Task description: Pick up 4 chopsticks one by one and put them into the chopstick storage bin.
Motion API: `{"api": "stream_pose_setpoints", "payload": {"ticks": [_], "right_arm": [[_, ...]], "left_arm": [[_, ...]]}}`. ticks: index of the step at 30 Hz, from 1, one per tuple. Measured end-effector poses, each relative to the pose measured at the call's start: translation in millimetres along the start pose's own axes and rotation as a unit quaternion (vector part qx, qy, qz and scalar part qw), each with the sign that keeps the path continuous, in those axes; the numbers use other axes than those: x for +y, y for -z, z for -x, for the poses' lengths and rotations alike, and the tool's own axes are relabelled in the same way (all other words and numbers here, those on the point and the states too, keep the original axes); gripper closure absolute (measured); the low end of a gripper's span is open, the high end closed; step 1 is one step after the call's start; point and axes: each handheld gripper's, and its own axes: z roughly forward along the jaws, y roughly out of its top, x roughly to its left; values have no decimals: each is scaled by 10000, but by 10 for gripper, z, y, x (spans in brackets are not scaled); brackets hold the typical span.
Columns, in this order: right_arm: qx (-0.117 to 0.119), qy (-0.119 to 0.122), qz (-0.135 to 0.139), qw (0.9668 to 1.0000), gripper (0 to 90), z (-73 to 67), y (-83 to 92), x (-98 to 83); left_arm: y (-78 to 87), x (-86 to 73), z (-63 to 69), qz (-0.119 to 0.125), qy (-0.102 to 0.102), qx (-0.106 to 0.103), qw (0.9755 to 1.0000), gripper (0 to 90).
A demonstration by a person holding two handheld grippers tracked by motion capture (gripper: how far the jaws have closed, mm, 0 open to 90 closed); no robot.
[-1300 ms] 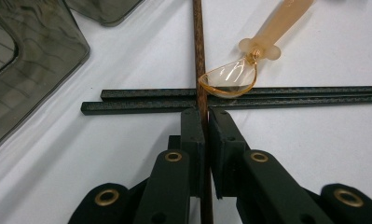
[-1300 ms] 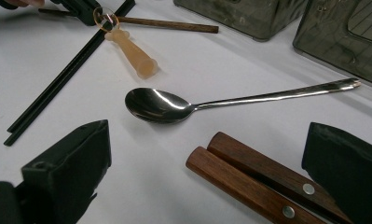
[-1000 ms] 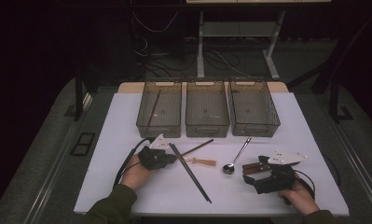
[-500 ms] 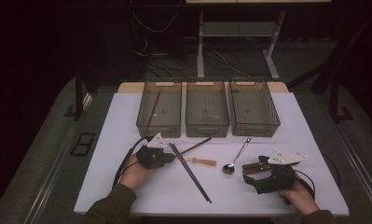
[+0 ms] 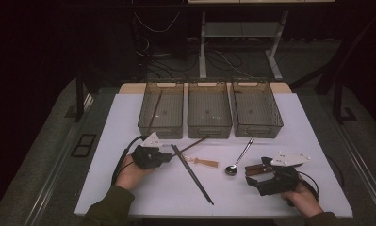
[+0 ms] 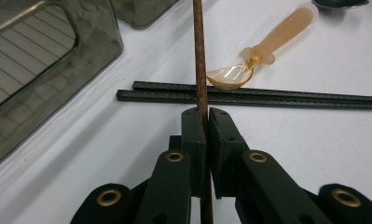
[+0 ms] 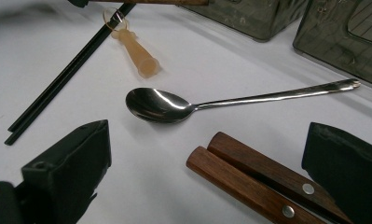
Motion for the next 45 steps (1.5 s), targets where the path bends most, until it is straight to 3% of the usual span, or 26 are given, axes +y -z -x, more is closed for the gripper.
{"api": "stream_pose_setpoints", "payload": {"ticks": [18, 33, 45], "right_arm": [[-2, -5, 3, 10000, 15, 1, 2, 0], [3, -6, 7, 10000, 15, 5, 1, -1], [-22, -23, 6, 10000, 15, 9, -3, 0]], "left_arm": [[193, 18, 32, 242, 54, -167, 9996, 842], [376, 56, 38, 390, 107, -59, 9992, 842], [485, 105, -47, 496, 207, 87, 9985, 842]]}}
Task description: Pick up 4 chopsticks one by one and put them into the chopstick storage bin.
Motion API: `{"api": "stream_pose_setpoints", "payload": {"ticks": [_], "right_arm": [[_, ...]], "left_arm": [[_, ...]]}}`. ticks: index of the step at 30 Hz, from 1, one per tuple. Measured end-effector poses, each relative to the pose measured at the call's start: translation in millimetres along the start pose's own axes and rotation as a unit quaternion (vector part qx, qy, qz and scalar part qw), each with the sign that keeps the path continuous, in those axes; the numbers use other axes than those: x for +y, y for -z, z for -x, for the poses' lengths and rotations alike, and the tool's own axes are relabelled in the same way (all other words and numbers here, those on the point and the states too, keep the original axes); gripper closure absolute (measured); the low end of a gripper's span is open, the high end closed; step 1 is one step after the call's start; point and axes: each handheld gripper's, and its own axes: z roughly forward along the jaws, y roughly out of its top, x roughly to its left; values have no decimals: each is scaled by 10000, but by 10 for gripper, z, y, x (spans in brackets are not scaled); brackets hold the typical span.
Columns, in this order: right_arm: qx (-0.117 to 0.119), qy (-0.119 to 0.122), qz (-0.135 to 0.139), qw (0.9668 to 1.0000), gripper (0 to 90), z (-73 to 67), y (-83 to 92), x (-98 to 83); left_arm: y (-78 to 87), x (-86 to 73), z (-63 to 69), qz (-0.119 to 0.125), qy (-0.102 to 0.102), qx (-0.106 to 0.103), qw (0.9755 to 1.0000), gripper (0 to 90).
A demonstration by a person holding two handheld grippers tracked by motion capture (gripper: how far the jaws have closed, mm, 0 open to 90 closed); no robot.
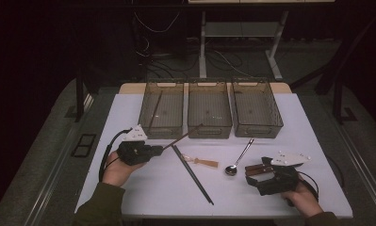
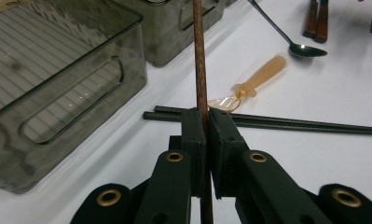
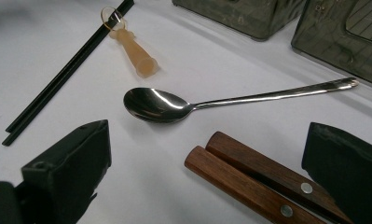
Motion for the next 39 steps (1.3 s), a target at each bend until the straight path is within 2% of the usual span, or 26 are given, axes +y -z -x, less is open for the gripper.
{"api": "stream_pose_setpoints", "payload": {"ticks": [8, 16, 23, 39], "right_arm": [[8, -8, 1, 10000, 15, -1, 2, -1], [-3, -23, 5, 10000, 15, 3, 5, -2], [13, -26, 0, 10000, 15, -1, 2, -2], [1, -42, 17, 10000, 15, 2, 6, -3]], "left_arm": [[-2, 84, -95, 50, 94, 94, 9999, 842], [-34, 165, -215, 70, 318, 187, 9993, 842], [-17, 265, -333, 120, 509, 373, 9979, 842], [-73, 552, -618, 16, 656, 747, 9950, 841]]}}
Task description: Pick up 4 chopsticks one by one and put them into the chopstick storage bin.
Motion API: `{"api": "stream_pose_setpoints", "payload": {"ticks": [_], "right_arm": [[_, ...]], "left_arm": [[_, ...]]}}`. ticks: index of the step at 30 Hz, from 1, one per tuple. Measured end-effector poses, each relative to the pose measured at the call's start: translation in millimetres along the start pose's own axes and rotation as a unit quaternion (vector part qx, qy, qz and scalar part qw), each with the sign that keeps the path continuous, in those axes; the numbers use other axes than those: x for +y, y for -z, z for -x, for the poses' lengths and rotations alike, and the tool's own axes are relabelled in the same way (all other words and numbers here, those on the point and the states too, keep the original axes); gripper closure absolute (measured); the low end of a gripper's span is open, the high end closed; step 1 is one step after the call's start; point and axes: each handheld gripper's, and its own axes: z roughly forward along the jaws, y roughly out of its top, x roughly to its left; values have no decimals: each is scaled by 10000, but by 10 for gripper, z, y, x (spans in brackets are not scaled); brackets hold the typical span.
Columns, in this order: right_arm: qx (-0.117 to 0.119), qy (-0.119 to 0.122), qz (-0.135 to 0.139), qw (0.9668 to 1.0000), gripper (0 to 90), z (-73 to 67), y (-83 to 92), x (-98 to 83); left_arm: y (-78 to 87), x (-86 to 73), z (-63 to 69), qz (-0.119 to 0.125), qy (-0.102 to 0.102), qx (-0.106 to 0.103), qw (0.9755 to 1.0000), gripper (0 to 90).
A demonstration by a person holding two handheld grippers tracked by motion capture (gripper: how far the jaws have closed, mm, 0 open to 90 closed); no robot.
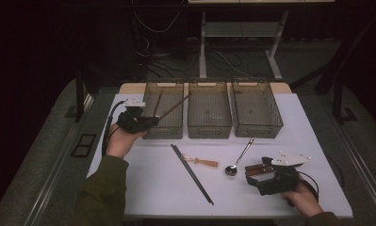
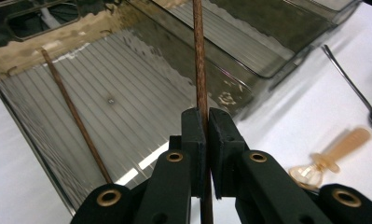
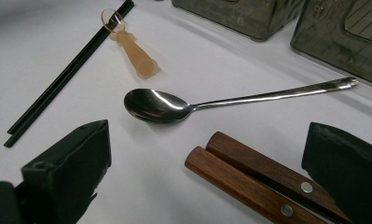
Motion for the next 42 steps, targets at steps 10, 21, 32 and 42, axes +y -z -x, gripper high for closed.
{"api": "stream_pose_setpoints", "payload": {"ticks": [10, 21, 32, 42], "right_arm": [[1, 0, 11, 10000, 15, -1, 0, 0], [18, -12, 31, 10000, 15, 5, 8, 0], [40, -30, 40, 10000, 15, 8, 9, 1], [56, -27, 57, 10000, 15, 11, 12, 1]], "left_arm": [[-92, 118, -117, 27, 175, 341, 9993, 841], [-268, 154, -237, 48, 403, 663, 9970, 842], [-453, 118, -415, 18, 708, 875, 9936, 842], [-585, 120, -510, -135, 875, 1014, 9909, 842]]}}
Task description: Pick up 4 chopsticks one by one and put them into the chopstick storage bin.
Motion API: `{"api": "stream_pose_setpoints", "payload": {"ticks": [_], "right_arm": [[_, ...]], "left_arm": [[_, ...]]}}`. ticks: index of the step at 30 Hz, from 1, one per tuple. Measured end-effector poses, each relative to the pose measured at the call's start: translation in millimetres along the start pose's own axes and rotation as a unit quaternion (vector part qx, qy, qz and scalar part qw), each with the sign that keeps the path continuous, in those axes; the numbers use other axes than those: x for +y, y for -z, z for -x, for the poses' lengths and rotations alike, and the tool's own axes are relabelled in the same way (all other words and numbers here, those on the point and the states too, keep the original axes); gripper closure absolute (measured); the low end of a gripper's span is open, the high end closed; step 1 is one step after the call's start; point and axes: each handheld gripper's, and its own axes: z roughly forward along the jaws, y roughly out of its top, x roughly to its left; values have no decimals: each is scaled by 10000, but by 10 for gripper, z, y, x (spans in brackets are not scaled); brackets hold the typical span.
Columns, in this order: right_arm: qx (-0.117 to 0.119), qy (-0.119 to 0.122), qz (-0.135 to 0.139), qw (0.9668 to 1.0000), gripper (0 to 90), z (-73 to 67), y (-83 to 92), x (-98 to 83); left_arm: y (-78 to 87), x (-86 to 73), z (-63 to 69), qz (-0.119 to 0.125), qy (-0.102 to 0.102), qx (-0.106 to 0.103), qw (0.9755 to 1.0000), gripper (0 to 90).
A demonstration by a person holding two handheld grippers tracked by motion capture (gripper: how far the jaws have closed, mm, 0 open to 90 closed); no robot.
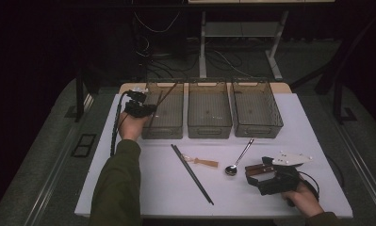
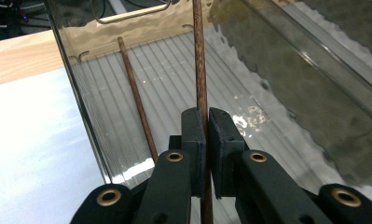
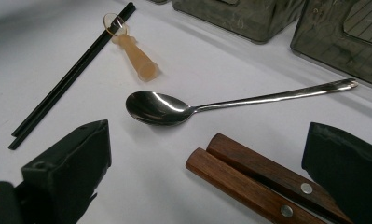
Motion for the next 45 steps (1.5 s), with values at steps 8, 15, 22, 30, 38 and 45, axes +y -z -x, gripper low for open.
{"api": "stream_pose_setpoints", "payload": {"ticks": [8, 15, 22, 30, 38, 45], "right_arm": [[6, 1, 12, 10000, 15, -1, 3, 0], [9, 1, 11, 10000, 15, -2, 5, 1], [6, 4, 9, 10000, 15, -3, 2, 2], [0, 6, 8, 10000, 15, -1, 4, 1], [18, 11, -2, 10000, 15, -11, -1, 6], [15, -10, -10, 10000, 15, -3, -5, 5]], "left_arm": [[-71, 24, 21, -157, -67, 215, 9996, 840], [-85, 16, 18, -101, -12, 243, 9997, 787], [-38, 47, 53, 76, -88, 237, 9997, 670], [119, 50, 203, 129, -335, 12, 9994, 523], [304, -36, 387, 142, -474, -279, 9984, 411], [399, -213, 506, 189, -537, -434, 9974, 357]]}}
